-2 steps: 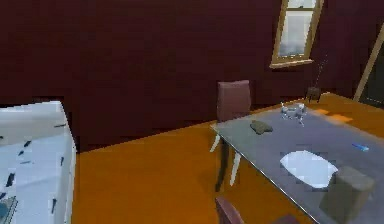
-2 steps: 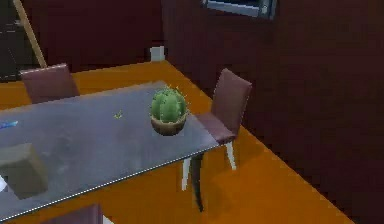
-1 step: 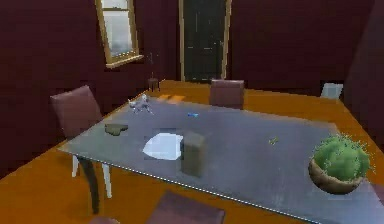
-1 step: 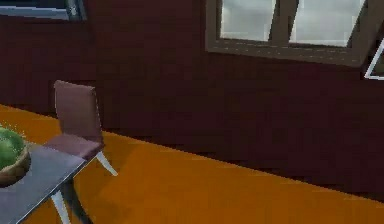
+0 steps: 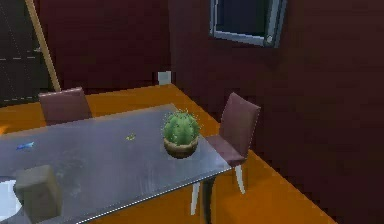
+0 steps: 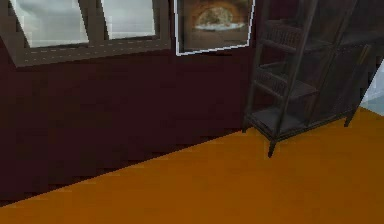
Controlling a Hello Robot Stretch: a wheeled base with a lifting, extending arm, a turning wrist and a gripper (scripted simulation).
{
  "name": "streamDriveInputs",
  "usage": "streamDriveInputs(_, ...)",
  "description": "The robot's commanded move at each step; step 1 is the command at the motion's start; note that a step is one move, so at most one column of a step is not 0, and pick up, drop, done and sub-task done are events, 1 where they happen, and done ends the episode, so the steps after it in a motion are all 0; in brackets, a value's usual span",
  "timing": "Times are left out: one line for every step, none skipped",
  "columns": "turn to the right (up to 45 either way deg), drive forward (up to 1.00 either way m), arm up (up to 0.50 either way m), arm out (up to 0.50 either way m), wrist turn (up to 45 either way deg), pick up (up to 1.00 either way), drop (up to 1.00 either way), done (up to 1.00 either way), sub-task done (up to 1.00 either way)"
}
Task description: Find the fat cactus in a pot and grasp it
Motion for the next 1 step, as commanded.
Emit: streamDriveInputs(9.0, 0.0, 0.0, 0.0, 0.0, 0.0, 0.0, 0.0, 0.0)
